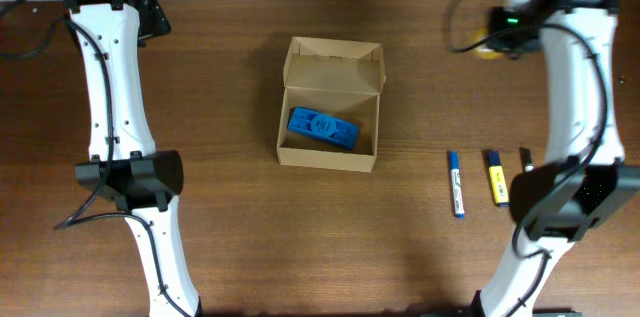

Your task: Pack container

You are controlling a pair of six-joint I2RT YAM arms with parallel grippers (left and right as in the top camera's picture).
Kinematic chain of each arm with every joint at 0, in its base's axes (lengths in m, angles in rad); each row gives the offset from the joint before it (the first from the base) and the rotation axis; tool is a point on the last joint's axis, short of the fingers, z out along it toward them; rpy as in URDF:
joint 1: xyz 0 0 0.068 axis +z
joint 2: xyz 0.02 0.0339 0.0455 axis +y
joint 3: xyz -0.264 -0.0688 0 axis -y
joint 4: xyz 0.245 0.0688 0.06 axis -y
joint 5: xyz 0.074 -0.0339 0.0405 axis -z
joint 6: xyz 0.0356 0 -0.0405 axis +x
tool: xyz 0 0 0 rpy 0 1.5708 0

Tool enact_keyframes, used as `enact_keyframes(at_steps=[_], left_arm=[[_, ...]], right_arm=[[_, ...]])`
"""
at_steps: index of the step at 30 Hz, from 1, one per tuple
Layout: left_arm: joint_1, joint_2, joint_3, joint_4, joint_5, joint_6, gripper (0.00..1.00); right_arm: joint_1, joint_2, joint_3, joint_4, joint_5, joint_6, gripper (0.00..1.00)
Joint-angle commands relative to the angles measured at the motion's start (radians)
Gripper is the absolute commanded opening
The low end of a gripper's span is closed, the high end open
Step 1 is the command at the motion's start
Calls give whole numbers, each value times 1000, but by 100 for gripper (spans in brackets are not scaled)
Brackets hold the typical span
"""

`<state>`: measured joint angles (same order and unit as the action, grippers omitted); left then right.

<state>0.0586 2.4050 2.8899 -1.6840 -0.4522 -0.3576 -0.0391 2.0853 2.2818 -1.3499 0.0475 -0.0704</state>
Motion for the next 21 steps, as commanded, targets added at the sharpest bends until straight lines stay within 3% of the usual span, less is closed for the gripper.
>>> enact_keyframes(at_steps=[1,11,21], left_arm=[[3,-38,15,-3,3,15,100],[3,-38,15,-3,3,15,100],[3,-38,15,-3,3,15,100]], right_arm=[[134,-52,17,-21,-12,-144,24],[448,-52,17,-61,71,-263,22],[456,-52,17,-45,102,-178,23]])
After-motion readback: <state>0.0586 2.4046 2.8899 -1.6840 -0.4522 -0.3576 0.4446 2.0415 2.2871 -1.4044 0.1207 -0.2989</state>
